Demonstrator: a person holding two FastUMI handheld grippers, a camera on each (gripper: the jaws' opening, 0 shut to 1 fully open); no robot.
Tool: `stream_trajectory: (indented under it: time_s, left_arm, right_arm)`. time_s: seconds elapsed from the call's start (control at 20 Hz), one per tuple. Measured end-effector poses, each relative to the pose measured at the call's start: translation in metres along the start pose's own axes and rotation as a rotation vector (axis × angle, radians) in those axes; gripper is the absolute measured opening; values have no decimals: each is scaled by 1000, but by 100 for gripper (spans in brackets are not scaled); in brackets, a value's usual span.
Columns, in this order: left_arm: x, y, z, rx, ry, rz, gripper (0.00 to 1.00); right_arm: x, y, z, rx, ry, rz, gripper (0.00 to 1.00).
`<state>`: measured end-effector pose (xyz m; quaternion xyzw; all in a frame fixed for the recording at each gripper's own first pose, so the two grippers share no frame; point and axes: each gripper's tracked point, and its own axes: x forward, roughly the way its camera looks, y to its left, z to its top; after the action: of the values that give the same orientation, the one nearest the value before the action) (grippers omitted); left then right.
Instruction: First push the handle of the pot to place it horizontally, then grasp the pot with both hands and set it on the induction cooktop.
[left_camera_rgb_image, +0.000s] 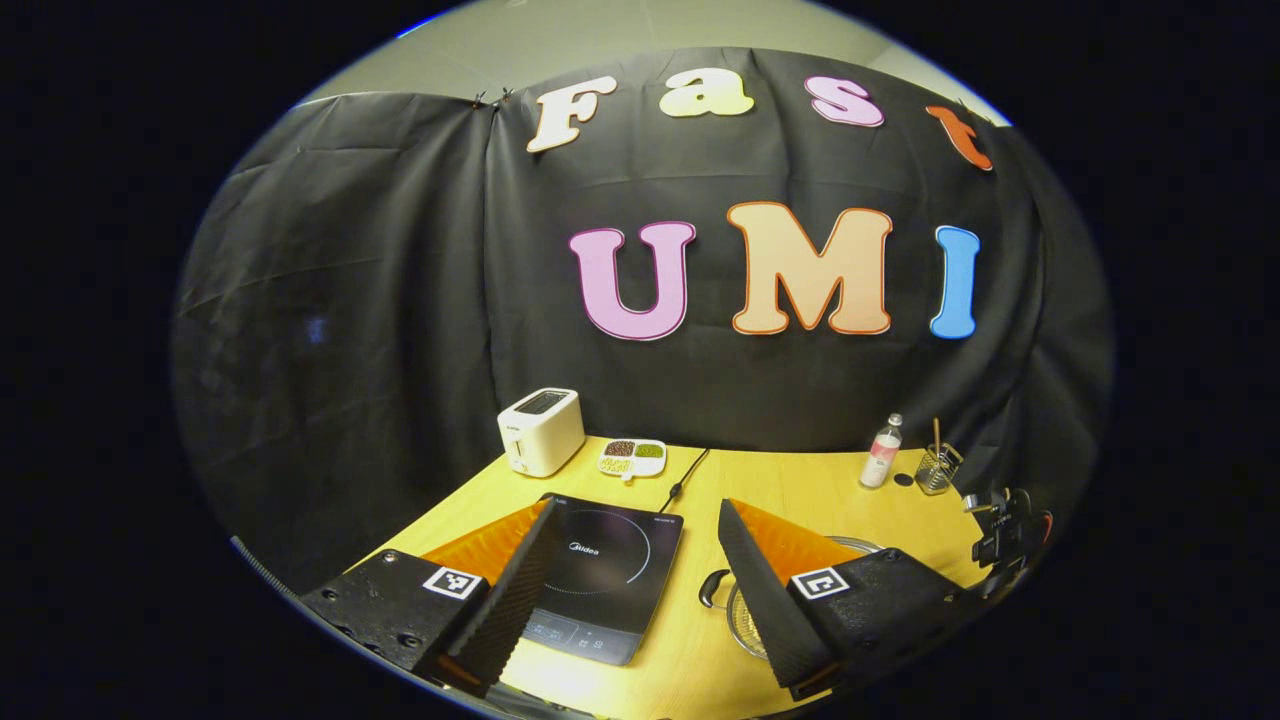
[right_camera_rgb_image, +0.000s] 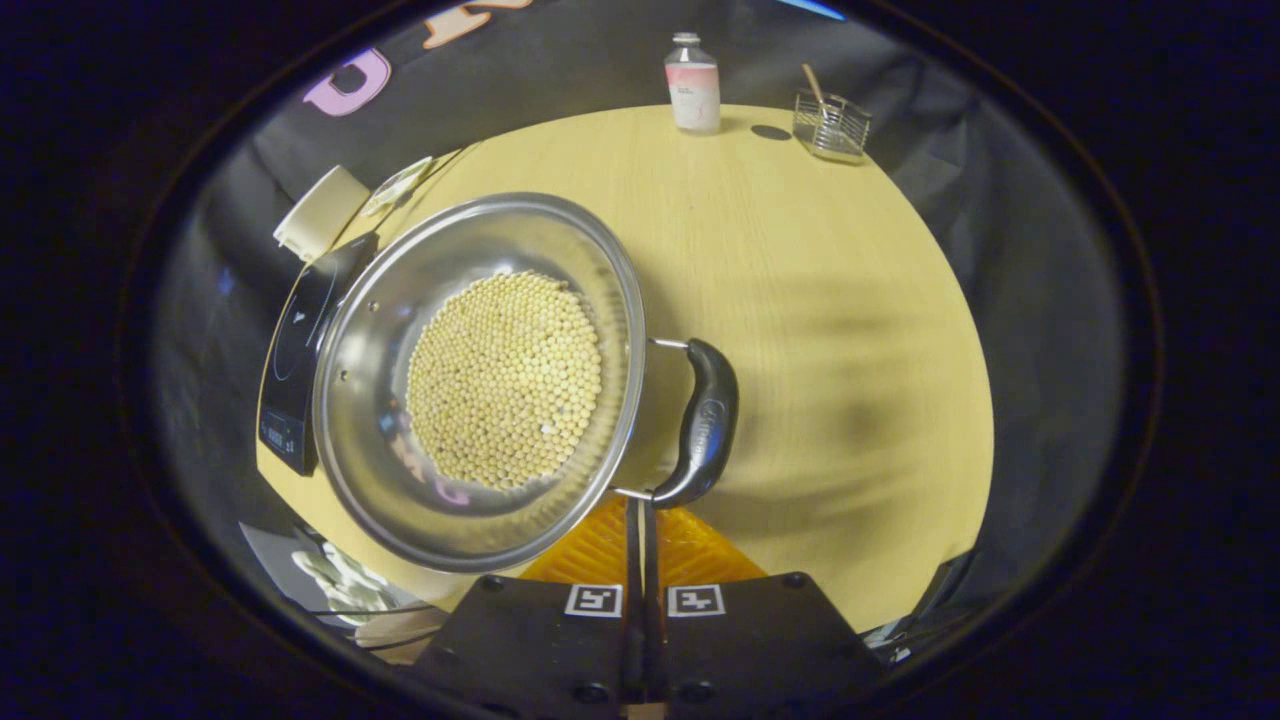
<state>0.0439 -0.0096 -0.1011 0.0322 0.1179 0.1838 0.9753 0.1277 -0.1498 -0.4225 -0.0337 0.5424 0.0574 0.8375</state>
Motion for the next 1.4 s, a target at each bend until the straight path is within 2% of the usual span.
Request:
stream_trajectory:
  time_s: [0.1, 0.15, 0.25, 0.35, 0.45, 0.8, 0.85, 0.9, 0.95, 1.0, 1.1, 1.15, 1.2, 1.3, 1.35, 1.4]
  left_arm:
    - [-2, 1, -1, 14, 3, 8, 94]
    - [-3, 2, -3, 21, 7, 13, 96]
    - [-3, 2, -5, 23, 19, 19, 94]
    - [-2, -1, -8, 11, 29, 18, 97]
    - [0, -2, -12, -2, 42, 21, 97]
    - [10, -7, -34, -10, 100, 15, 96]
    - [13, -8, -38, -9, 111, 11, 97]
    - [16, -10, -44, -9, 121, 6, 96]
    - [17, -11, -47, -7, 125, 3, 97]
    - [20, -11, -51, 0, 131, 1, 97]
    - [25, -11, -61, 19, 150, -2, 97]
    - [28, -12, -66, 24, 161, -7, 97]
    - [30, -14, -72, 25, 175, -14, 97]
    - [36, -21, -85, 18, 210, -38, 97]
    - [40, -24, -92, 15, 227, -50, 97]
    - [43, -26, -99, 13, 247, -61, 97]
  right_arm:
    - [0, -5, 5, 4, -5, -3, 2]
    - [0, -6, 9, 10, -8, -3, 2]
    - [1, -9, 16, 21, -13, -1, 2]
    - [5, -10, 20, 33, -16, 6, 0]
    - [7, -11, 24, 40, -18, 14, 2]
    - [3, -16, 20, 40, -11, 16, 0]
    - [2, -19, 19, 46, -15, 10, 10]
    - [0, -25, 15, 56, -16, 0, 24]
    - [-4, -27, 16, 66, -10, 2, 15]
    - [-6, -32, 13, 76, -13, -3, 25]
    - [-11, -38, 9, 94, -16, -6, 28]
    - [-15, -40, 9, 104, -16, -6, 34]
    - [-18, -42, 8, 116, -19, -6, 51]
    - [-25, -41, 8, 142, -31, 6, 77]
    - [-29, -38, 11, 155, -42, 26, 81]
    - [-32, -34, 15, 167, -55, 54, 91]
